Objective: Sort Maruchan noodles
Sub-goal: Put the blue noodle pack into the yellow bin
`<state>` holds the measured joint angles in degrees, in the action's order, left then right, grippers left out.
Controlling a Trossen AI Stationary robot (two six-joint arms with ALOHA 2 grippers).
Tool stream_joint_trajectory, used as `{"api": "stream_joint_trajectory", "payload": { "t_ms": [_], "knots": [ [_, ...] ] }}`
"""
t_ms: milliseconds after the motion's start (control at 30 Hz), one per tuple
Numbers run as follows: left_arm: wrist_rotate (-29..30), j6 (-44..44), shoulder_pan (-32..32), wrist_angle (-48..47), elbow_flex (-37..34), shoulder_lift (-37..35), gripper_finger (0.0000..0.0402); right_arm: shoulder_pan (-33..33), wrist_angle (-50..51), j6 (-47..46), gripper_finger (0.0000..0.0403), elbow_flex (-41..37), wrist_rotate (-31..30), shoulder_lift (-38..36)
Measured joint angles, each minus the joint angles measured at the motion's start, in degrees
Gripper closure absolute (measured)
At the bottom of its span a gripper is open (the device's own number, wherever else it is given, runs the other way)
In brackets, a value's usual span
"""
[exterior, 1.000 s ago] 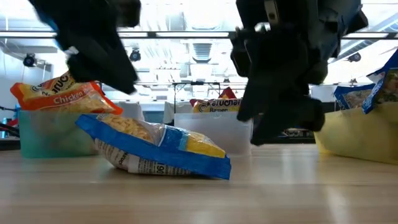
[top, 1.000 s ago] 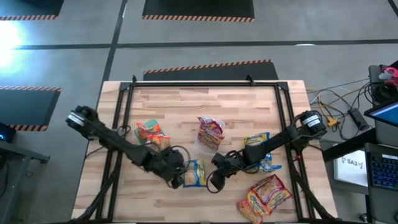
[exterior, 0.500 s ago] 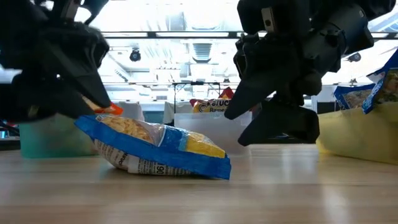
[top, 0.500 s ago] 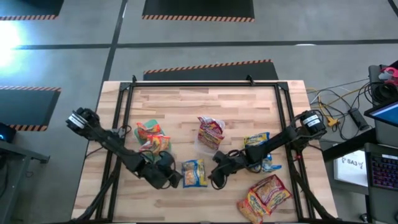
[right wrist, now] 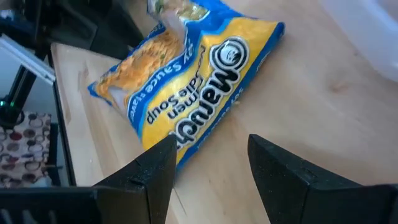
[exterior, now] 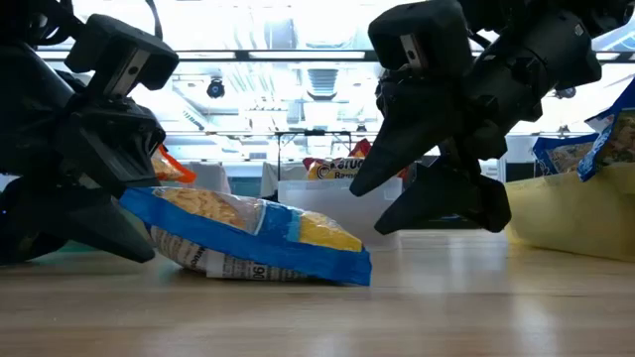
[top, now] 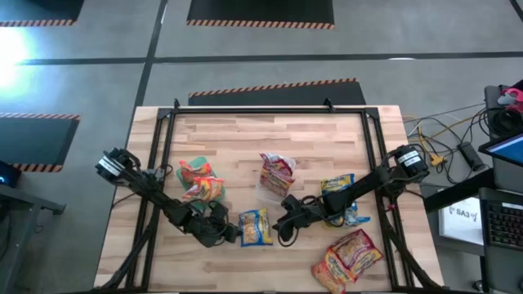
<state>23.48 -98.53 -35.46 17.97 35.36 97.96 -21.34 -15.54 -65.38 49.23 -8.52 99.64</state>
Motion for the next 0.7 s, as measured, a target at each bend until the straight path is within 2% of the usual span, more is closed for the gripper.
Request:
{"api": "stream_joint_trajectory", "payload": {
  "t_ms": [333,467,700],
  "knots": [
    [2.7,2.0,0.0,0.5,2.3,3.1,0.0295,0.0,-8.7,-2.6,0.0216,0.2,0.5,6.7],
    [2.9,3.5,0.3,0.5,3.3,4.4,0.0295,0.1,-9.9,-2.5,0.0216,0.3,0.4,6.8],
    [2.5,11.0,2.3,0.4,6.1,6.4,0.0295,0.1,-10.9,-2.6,0.0216,0.3,0.5,6.8]
  ]
}}
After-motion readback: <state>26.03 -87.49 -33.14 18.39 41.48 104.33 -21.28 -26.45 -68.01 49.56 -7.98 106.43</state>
